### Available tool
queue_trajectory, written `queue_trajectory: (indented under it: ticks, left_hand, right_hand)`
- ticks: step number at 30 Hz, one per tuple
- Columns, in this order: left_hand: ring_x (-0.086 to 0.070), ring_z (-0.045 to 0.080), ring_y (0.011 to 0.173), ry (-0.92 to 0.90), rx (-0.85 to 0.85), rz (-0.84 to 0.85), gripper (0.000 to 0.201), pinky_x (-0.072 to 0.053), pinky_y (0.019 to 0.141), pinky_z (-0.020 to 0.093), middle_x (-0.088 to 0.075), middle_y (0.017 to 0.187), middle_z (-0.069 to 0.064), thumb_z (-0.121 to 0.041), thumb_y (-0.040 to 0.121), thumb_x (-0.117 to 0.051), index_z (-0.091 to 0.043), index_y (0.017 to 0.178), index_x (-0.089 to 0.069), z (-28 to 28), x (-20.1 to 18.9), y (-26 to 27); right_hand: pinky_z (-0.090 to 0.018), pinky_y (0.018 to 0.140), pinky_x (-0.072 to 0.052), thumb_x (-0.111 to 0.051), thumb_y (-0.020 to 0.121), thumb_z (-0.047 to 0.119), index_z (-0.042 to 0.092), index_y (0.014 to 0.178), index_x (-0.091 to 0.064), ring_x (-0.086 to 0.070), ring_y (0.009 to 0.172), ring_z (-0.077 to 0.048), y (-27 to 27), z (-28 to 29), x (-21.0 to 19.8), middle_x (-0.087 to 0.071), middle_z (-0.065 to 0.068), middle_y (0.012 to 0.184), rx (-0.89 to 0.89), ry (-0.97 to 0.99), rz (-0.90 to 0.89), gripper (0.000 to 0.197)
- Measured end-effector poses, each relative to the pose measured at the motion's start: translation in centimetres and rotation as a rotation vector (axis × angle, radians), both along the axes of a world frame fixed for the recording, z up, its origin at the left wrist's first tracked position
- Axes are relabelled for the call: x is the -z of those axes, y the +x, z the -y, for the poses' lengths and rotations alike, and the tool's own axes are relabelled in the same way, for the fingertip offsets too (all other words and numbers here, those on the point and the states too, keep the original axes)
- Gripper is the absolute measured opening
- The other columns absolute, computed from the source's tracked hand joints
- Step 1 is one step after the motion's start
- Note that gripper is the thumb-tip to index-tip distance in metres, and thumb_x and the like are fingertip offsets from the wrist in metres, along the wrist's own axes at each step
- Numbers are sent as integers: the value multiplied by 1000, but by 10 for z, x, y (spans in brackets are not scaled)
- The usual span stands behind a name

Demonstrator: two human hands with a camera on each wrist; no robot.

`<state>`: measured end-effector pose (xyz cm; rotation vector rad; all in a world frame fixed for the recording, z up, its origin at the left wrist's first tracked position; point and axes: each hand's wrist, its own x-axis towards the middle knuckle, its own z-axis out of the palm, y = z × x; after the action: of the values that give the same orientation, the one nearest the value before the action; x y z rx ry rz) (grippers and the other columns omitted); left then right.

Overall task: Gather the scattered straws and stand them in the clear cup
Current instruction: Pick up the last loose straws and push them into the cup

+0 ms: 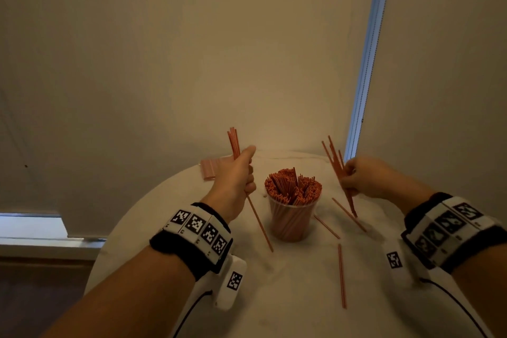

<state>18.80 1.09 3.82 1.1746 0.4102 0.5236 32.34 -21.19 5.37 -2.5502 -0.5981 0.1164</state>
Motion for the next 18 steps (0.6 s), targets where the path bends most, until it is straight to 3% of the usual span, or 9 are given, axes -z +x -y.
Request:
queue_trajectory:
  ticks: [3, 6, 7, 9, 12, 13, 15, 18]
  left_hand:
    - [-27, 6, 47, 31, 71, 46, 30, -25, 45, 21, -32, 58, -9, -37, 92, -75, -16, 98, -55, 13, -9, 5]
    - [-35, 5, 50, 94, 174, 52, 51, -31, 49, 20, -42, 67, -8, -57, 83, -78, -15, 107, -59, 27, -18, 10]
    - [-44, 6, 54, 129, 208, 43, 56, -36, 52, 21, -51, 71, -8, -62, 82, -75, -15, 109, -62, 32, -21, 12]
    - [-70, 14, 75, 217, 246, 12, 50, -53, 65, 26, -74, 86, -5, -65, 88, -66, -20, 107, -69, 41, -23, 15]
    - [-73, 23, 98, 284, 82, -73, 36, -60, 89, 43, -77, 100, 2, -53, 105, -44, -25, 100, -67, 40, -20, 16]
    - [-71, 22, 96, 285, 12, -95, 38, -59, 90, 43, -75, 100, 4, -48, 108, -39, -21, 104, -66, 36, -18, 16]
    - [-63, 16, 77, 219, -119, -88, 40, -55, 75, 35, -67, 83, 1, -42, 110, -36, -12, 107, -63, 21, -17, 16]
    - [-42, 11, 55, 0, -247, 13, 36, -40, 58, 29, -48, 60, -5, -36, 111, -38, -13, 91, -58, -3, -20, 10]
  right_hand:
    - [-20, 60, -50, -67, 93, 18, 15, 92, -66, -71, 73, -12, -18, -6, -32, -72, -3, 84, -72, 147, 53, 3]
    - [-23, 65, -55, -68, 92, 21, 18, 92, -67, -72, 71, -9, -49, -25, -53, -73, 1, 83, -221, 184, 57, 3]
    - [-25, 68, -57, -69, 91, 21, 18, 93, -68, -72, 72, -10, -59, -34, -57, -74, 1, 83, -273, 163, 65, 3]
    - [-29, 75, -59, -68, 91, 22, 18, 97, -70, -71, 77, -12, -75, -51, -60, -74, 2, 87, -347, 97, 108, 7]
    - [-33, 80, -59, -65, 91, 20, 17, 104, -73, -69, 85, -17, -91, -75, -55, -73, -2, 93, -336, 62, 196, 15]
    - [-33, 80, -59, -65, 91, 21, 17, 103, -74, -68, 86, -18, -94, -80, -53, -73, -2, 93, -324, 69, 221, 15]
    - [-31, 75, -58, -70, 89, 32, 20, 97, -76, -67, 83, -15, -101, -85, -49, -73, -1, 89, -311, 85, 217, 15]
    - [-34, 73, -58, -71, 85, 52, 19, 91, -76, -67, 75, -13, -107, -89, -37, -74, 0, 81, -343, 2, 148, 34]
